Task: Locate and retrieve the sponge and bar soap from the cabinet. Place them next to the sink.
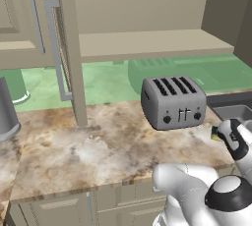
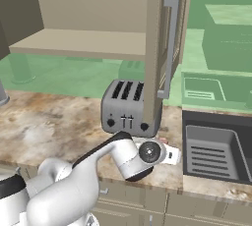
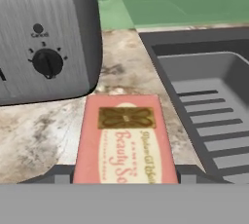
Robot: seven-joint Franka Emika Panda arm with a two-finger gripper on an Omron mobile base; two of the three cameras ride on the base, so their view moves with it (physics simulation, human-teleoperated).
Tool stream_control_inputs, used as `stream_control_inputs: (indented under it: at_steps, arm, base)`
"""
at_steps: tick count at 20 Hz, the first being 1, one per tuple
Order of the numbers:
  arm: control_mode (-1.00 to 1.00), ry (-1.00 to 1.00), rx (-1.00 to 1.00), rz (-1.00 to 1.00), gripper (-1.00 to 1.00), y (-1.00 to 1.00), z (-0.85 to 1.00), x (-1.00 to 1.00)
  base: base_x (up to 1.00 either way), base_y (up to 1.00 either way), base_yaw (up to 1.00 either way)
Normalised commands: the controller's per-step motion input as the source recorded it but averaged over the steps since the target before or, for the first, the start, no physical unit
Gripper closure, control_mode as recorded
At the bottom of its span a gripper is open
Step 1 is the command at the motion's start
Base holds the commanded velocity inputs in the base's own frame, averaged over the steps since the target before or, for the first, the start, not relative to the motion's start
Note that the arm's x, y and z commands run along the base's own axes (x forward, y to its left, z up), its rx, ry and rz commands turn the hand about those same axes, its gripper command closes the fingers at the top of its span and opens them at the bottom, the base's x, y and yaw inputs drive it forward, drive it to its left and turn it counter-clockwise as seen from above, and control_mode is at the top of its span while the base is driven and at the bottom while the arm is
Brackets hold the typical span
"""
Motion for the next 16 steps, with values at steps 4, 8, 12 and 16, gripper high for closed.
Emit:
stream_control_inputs:
  at_steps: [4, 8, 12, 16]
  arm:
    - [-1.0, -0.05, 0.01, 0.0, 1.0, 0.01, -0.02, 0.0]
    - [-1.0, -0.07, 0.0, 0.0, 1.0, 0.09, 0.0, 0.0]
    - [-1.0, -0.1, 0.0, 0.0, 1.0, 0.08, 0.0, 0.0]
    - [-1.0, -0.08, 0.0, 0.0, 1.0, 0.07, 0.0, -0.01]
  base:
    - [0.0, 0.0, 0.0]
    - [0.0, 0.0, 0.0]
    - [0.0, 0.0, 0.0]
    - [0.0, 0.0, 0.0]
